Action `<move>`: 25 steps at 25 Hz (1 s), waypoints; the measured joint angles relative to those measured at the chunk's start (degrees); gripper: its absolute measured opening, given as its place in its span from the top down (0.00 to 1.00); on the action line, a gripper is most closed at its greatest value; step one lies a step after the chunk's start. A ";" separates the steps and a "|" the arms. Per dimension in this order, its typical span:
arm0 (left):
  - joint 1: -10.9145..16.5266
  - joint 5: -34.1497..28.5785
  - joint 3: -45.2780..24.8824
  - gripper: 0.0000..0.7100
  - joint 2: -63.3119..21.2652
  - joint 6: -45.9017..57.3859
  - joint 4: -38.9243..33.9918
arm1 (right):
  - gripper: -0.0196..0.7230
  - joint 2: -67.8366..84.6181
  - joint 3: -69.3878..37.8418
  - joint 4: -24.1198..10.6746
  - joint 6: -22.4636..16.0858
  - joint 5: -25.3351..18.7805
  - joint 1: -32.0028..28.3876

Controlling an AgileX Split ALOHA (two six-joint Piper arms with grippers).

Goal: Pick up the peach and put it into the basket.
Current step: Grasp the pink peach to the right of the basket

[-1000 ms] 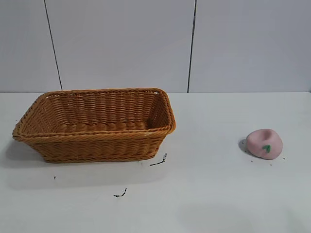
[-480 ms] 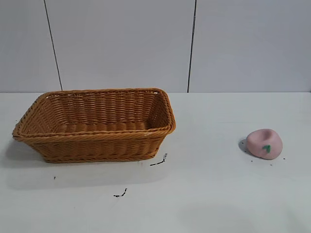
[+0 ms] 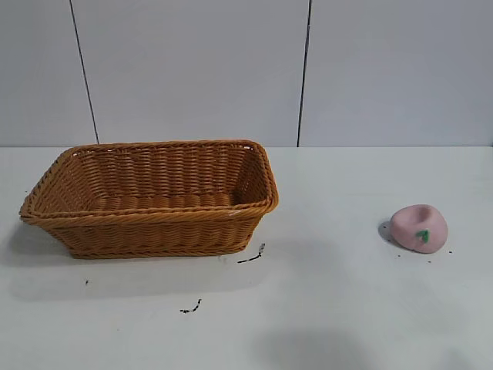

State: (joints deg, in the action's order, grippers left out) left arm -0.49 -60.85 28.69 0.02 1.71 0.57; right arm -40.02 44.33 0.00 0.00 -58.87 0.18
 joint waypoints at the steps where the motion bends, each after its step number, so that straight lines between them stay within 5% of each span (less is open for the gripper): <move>1: 0.00 0.00 0.00 0.02 0.00 0.00 0.00 | 0.12 0.00 0.00 0.00 0.00 0.00 0.00; 14: 0.00 0.00 0.00 0.02 0.00 0.00 0.00 | 0.12 -47.92 26.68 0.38 0.38 0.92 3.48; 25: 0.00 0.00 0.00 0.02 0.00 0.00 0.00 | 0.12 -68.27 30.25 -1.08 0.00 11.21 2.68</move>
State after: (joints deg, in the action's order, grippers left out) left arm -0.49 -60.85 28.69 0.02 1.71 0.57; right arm -108.29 74.58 -1.08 0.00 -47.67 2.87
